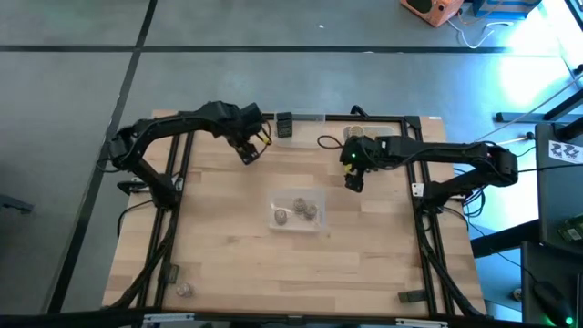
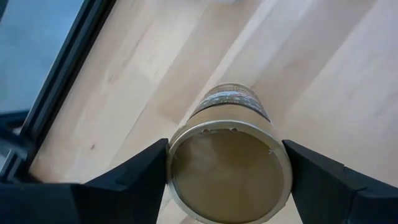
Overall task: Sort spices by type
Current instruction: Put the brown seasoning bottle into the white bin
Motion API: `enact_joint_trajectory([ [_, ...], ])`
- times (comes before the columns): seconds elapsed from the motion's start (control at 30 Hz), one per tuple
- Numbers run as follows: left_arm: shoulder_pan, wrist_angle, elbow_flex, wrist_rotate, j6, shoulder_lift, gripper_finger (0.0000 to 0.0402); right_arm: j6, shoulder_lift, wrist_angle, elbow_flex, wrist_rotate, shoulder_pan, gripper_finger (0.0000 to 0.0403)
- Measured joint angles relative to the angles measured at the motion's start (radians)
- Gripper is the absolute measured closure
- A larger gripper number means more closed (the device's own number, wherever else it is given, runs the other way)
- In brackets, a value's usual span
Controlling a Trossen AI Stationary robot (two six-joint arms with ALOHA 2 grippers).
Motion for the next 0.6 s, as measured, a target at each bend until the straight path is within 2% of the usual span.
enact_joint_trajectory([
  [0.33,-0.137,0.009,0.193,-0.001,-0.001,0.14,0.0136,0.153,-0.11,-0.045,0.0,0.117,0.191,0.0056],
  [0.6,-0.19,0.003,0.347,0.0,0.046,0.255,0.0135,0.261,-0.123,-0.094,-0.003,0.286,0.327,0.0056],
])
